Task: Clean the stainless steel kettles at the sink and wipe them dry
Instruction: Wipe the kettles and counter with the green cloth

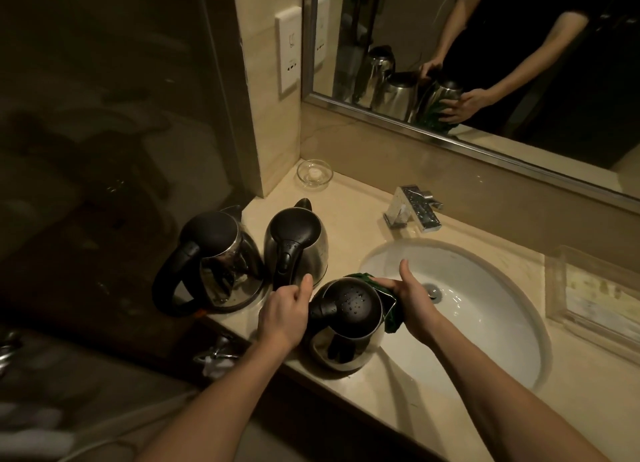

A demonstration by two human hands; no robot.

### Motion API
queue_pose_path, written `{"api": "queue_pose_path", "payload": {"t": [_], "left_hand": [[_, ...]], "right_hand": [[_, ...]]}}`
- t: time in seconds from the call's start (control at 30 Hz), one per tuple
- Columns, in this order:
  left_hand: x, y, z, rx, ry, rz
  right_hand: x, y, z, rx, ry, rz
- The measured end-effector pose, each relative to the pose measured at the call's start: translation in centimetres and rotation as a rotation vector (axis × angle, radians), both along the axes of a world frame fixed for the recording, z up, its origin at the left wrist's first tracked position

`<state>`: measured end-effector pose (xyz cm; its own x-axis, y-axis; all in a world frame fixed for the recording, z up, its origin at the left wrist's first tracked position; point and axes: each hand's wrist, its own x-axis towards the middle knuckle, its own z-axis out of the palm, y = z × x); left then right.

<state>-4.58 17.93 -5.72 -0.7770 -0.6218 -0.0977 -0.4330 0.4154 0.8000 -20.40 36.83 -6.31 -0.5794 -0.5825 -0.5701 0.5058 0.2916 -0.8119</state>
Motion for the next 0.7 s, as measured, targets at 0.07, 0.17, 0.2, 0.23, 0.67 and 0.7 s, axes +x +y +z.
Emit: {"api": "queue_pose_path", "payload": {"t": [0.07, 0.17, 0.2, 0.23, 0.67, 0.7], "left_hand": [[0.0, 0.0, 0.0, -0.003, -0.006, 0.012], [0.0, 0.1, 0.0, -0.005, -0.006, 0.02], [0.0, 0.1, 0.0, -0.006, -0.006, 0.02], [-0.1, 0.0, -0.1, -0.013, -0.005, 0.019], [0.0, 0.1, 0.1, -0.008, -0.024, 0.02], [0.0, 0.1, 0.2, -0.008, -0.027, 0.018]], "right_hand": [[-0.1, -0.3, -0.5, 0.059, 0.024, 0.072], [-0.6, -0.7, -0.4, 0.122, 0.05, 0.181], [-1.0, -0.8, 0.0, 0.13, 0.061, 0.225], [-1.3, -1.0, 0.4, 0.128, 0.069, 0.264], [-2.9, -4.3, 1.5, 0.165, 0.033, 0.43], [-2.8, -3.9, 1.0, 0.19, 0.05, 0.422]]}}
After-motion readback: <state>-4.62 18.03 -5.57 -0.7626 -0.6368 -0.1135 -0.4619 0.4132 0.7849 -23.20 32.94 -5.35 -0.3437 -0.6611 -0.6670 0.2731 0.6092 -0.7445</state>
